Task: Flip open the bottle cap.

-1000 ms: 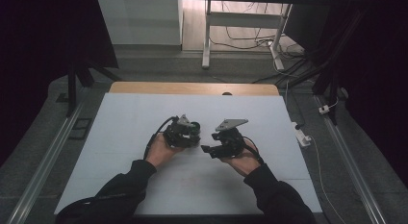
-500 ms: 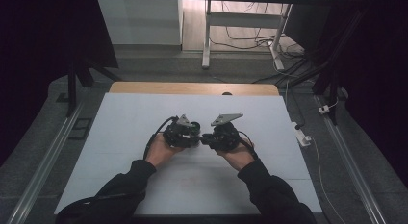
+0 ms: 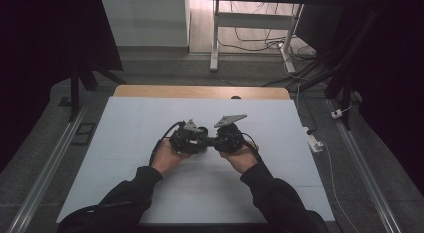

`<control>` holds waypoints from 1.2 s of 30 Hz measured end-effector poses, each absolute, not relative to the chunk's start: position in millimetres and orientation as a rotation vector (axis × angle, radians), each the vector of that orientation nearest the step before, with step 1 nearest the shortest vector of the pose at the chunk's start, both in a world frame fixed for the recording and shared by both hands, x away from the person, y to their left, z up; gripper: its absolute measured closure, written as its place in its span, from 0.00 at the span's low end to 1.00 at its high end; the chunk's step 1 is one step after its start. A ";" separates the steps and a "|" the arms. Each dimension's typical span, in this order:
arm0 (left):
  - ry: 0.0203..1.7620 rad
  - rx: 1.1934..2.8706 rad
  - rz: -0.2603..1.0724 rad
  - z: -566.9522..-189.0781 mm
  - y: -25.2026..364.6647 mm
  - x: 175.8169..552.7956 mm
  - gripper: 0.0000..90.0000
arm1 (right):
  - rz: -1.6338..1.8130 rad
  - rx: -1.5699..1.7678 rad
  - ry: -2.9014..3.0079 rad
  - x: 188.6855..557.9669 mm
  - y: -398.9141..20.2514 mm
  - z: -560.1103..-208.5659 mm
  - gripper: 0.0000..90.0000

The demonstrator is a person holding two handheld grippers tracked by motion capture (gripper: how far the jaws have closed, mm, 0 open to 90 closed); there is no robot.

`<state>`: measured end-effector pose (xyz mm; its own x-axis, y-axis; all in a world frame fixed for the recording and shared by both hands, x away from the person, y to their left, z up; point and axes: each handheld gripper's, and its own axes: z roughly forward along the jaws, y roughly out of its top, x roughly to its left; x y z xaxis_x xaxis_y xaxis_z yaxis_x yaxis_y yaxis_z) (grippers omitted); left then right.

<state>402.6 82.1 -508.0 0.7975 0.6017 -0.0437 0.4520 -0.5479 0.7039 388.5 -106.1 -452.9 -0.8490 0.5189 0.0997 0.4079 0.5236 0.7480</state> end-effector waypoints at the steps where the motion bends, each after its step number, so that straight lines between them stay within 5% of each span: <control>1: 0.774 2.244 0.262 -508.0 82.1 402.6 0.60 | 1.229 0.809 2.623 389.2 -105.0 -453.6 1.00; 36: 0.777 2.234 0.268 -509.1 81.6 401.8 0.60 | 1.290 0.820 2.564 396.6 -99.5 -443.4 1.00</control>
